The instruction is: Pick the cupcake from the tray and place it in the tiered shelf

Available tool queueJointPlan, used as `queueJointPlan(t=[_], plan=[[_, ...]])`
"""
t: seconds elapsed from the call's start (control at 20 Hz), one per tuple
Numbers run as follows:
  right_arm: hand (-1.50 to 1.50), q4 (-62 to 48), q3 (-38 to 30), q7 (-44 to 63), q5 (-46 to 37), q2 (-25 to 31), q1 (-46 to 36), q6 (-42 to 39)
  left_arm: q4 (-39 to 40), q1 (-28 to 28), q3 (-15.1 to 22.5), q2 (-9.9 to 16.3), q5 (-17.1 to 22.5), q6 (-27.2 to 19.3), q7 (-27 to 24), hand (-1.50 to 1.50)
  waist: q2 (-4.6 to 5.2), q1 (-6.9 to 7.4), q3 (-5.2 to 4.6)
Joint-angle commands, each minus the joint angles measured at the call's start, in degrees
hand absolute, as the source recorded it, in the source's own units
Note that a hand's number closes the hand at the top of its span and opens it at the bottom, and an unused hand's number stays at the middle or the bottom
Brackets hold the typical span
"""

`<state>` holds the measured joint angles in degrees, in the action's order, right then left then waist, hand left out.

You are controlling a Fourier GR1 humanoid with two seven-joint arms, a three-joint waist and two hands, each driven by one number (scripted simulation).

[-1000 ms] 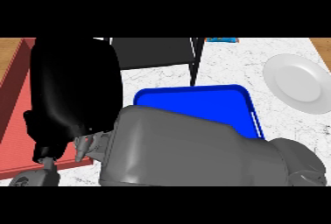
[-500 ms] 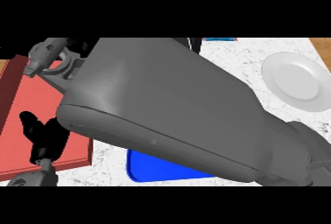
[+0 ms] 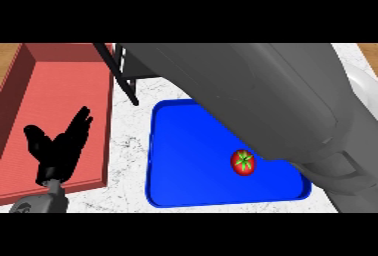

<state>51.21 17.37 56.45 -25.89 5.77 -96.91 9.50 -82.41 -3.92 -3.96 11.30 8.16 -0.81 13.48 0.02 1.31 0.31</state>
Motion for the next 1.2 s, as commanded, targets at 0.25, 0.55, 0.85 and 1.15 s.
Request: queueJointPlan(t=[0.25,0.55,0.85,1.15], plan=[[1.50,-11.7,-2.6,-9.0,0.7,-0.2,-2.5,-4.5,5.6,-0.2,1.1,-0.6,-0.9,0.7,3.2,0.00,0.59,-0.11,-0.42],[1.50,-19.0,-3.4,-16.4,-1.4,-0.5,-1.1,-1.6,2.7,1.1,0.7,-0.1,-0.2,1.6,4.5,0.00,0.64,0.62,-0.40],[1.50,-26.6,-5.4,-21.6,-2.2,0.5,-3.4,-0.7,5.3,-1.8,-0.4,0.5,-0.9,1.5,4.0,0.00,1.02,0.83,-0.46],[1.50,-30.0,-6.4,-27.8,-3.2,-0.4,-1.6,4.8,5.0,0.5,-0.4,0.4,-0.5,3.3,2.5,0.00,1.10,1.32,-0.44]])
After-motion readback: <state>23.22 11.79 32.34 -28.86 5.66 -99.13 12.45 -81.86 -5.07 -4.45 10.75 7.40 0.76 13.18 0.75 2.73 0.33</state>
